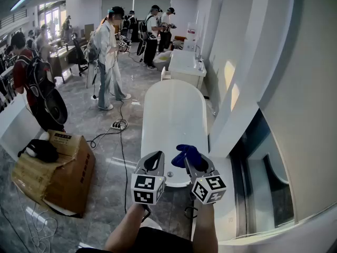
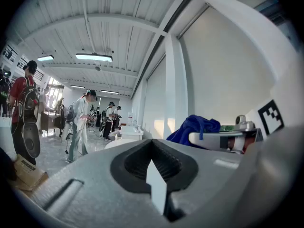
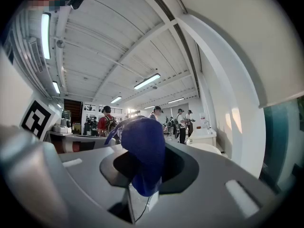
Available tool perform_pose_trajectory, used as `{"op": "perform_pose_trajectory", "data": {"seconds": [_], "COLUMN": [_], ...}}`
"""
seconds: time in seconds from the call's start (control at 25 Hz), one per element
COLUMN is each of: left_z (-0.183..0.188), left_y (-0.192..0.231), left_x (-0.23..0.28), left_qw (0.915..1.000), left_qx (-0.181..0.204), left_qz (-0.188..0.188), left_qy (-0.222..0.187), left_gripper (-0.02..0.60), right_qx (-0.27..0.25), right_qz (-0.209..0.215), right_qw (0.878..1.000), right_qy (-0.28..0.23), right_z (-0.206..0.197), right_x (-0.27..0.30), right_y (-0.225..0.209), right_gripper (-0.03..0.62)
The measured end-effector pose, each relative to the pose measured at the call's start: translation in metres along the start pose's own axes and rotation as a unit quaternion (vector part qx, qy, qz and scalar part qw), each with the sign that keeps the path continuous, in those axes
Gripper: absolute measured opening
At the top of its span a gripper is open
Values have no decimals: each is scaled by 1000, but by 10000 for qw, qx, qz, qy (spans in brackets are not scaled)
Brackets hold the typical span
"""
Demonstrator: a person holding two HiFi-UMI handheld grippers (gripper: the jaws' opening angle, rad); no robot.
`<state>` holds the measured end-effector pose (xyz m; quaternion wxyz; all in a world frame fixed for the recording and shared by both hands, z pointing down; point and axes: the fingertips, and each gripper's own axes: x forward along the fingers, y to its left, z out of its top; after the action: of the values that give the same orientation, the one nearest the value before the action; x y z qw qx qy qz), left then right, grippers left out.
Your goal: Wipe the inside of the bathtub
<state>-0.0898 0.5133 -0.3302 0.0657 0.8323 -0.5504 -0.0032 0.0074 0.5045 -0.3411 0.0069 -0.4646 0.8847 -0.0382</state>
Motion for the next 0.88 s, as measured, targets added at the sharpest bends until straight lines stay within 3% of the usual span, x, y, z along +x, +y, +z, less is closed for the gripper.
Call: {"op": "perform_pose_trajectory", "data": {"seconds": [0.64, 0.88], "left_z": [1, -6], "left_y": [2, 6], "left_x": [16, 22], "left_qw": [9999, 9996], "left_qx": [26, -52], "left_qz": [131, 255], "left_qy": [32, 116], "left_gripper": [2, 2], "right_qx": [-323, -210], "right_qz": [-266, -421], "right_qw": [9987, 9982], "right_qy": [-298, -362], "right_z": [20, 24], "right_x": [-9, -7], "right_y": [-37, -59], "right_gripper": [94, 94]}}
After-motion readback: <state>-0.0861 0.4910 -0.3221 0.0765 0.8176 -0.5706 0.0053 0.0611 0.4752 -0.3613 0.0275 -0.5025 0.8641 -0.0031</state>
